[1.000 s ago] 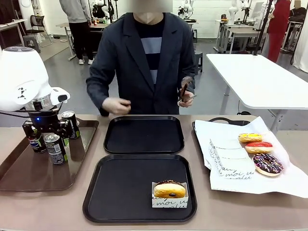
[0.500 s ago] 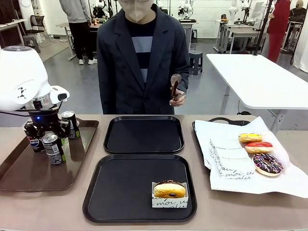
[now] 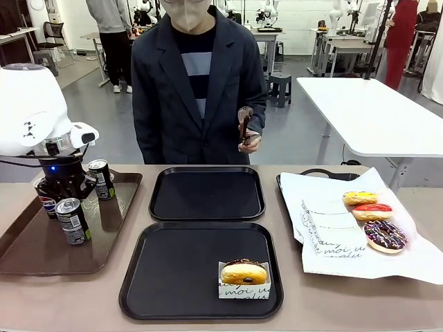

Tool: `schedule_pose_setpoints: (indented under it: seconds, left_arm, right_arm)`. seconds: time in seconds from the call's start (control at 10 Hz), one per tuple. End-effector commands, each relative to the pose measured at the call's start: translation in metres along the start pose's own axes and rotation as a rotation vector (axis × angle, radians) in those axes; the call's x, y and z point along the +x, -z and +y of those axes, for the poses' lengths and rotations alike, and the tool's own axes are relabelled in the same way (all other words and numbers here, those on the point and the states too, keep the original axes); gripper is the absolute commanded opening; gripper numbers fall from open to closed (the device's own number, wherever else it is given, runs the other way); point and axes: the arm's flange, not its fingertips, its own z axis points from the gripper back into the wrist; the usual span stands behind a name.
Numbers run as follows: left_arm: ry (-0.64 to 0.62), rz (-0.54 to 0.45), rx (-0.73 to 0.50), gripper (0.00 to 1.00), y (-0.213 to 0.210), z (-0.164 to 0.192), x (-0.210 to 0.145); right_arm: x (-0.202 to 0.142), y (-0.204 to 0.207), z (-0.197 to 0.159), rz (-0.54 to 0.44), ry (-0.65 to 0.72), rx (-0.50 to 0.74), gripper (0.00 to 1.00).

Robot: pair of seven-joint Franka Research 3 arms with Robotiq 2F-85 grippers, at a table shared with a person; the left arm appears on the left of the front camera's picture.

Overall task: Set up donuts and drinks on trays.
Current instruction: Pick up one Pepsi coke and place it on the Flat Tray.

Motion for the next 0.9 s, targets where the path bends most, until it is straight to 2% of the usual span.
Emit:
schedule_pose_setpoints:
  seconds: [0.0,0.2,0.5,0.8]
  left_arm:
    - [0.036,0.013,-0.012,0.03,-0.061,-0.007,-0.039]
    - [0.122,-0.116,-0.012,0.03,-0.121,-0.007,-0.084]
    - [0.124,-0.091,-0.076,0.03,-0.144,0.004,-0.097]
    - [0.115,-0.07,-0.062,0.03,-0.132,0.006,-0.093]
  right_arm:
    - [0.003,0.0,-0.002,-0.019,-0.013,0.029,1.0]
    - [0.003,0.0,-0.002,-0.019,-0.013,0.029,1.0]
    - [0.003,0.0,-0.002,-0.019,-0.013,0.029,1.0]
    - [0.003,0.0,-0.002,-0.019,-0.013,0.029,1.0]
